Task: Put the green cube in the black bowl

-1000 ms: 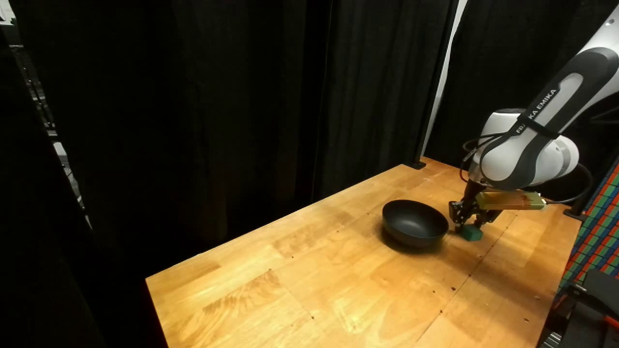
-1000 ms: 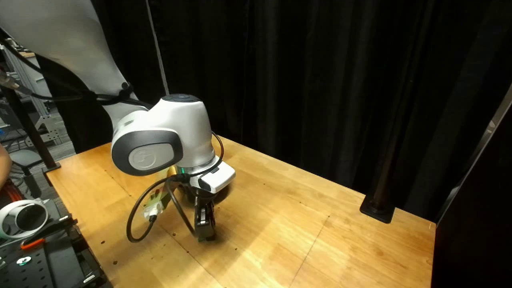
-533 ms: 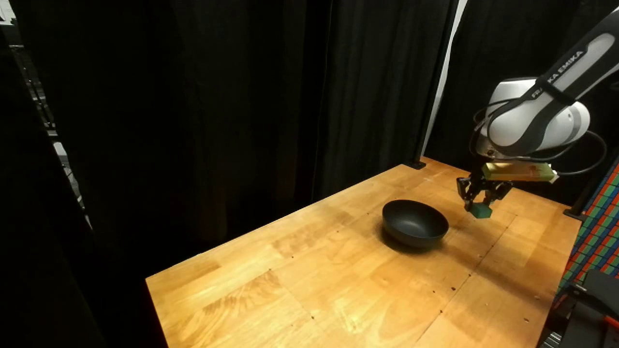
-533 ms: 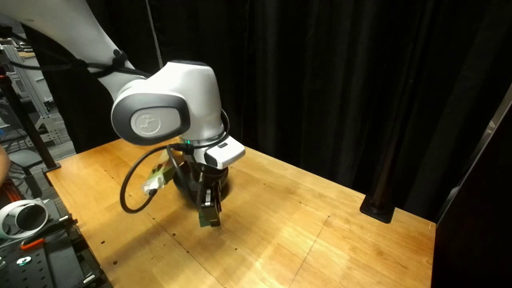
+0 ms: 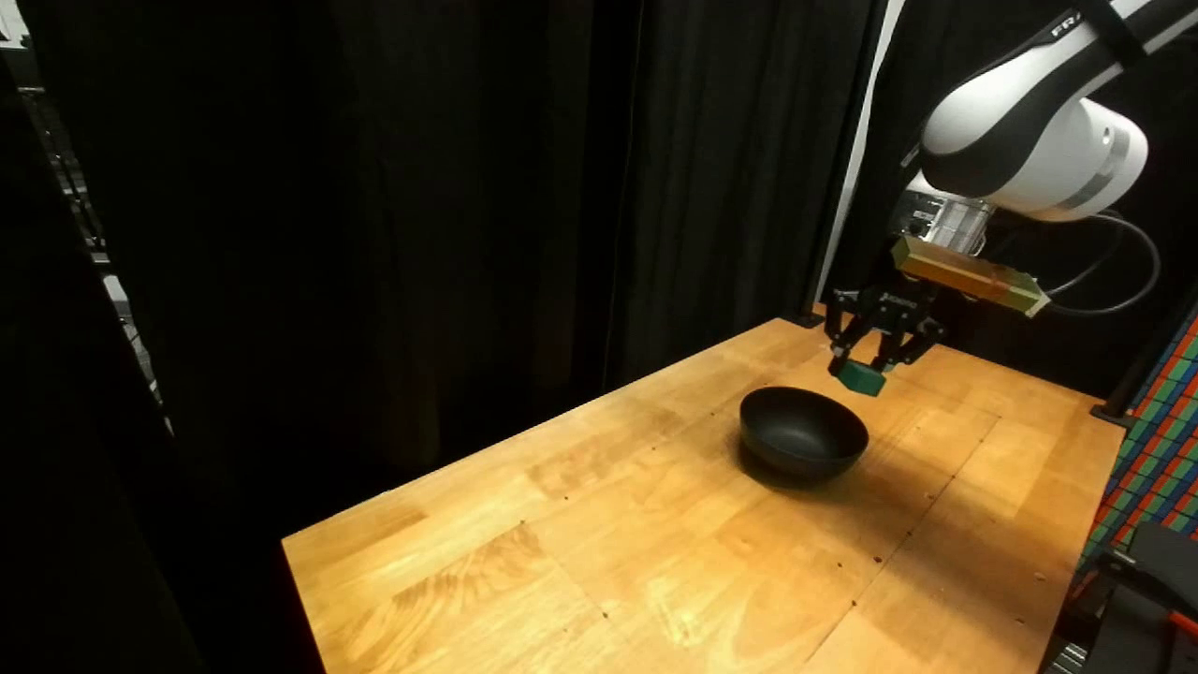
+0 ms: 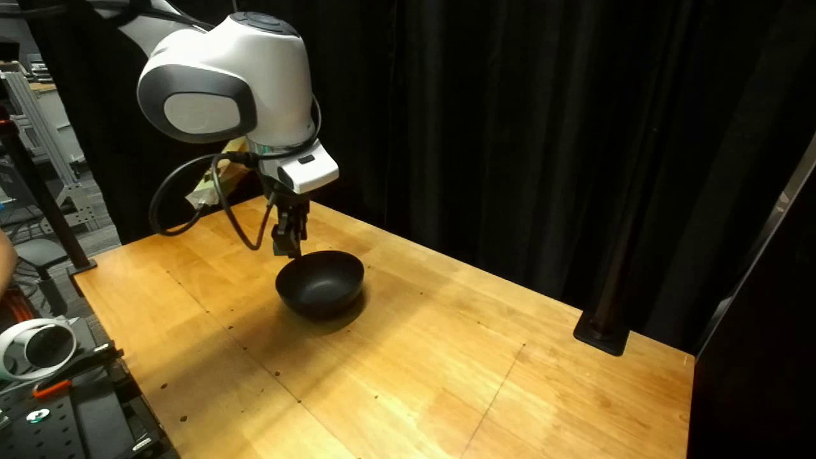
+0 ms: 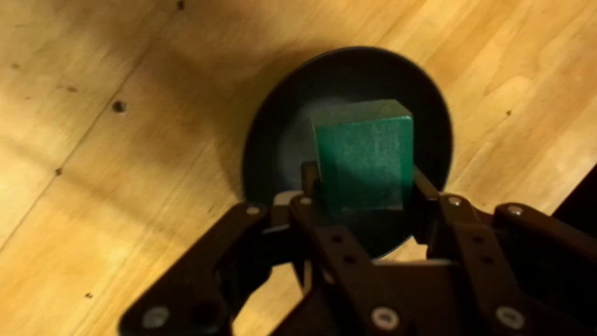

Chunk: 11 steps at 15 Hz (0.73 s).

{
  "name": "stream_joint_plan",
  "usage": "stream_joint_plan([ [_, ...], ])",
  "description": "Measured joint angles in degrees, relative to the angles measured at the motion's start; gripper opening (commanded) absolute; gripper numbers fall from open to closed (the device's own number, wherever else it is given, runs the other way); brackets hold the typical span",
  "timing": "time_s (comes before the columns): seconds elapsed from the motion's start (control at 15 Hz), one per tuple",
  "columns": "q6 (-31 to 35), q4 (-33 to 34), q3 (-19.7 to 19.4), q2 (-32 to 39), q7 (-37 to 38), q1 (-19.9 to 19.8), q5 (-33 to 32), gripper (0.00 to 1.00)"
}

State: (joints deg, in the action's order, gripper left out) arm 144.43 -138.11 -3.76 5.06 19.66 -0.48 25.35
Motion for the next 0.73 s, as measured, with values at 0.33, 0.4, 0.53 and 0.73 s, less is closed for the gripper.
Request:
stream_joint_plan([
  [0.33, 8.9, -1.2, 4.8, 0.7, -1.7, 1.7, 5.2, 0.85],
  [0.4, 10.3, -1.3, 4.9, 0.9, -1.9, 1.7, 4.6, 0.92],
  [0.53, 10.4, -1.4, 4.1, 0.8, -1.9, 1.2, 2.1, 1.0],
  [0.73, 3.8, -1.2, 1.2, -0.2, -1.9, -1.0, -2.7, 1.0],
])
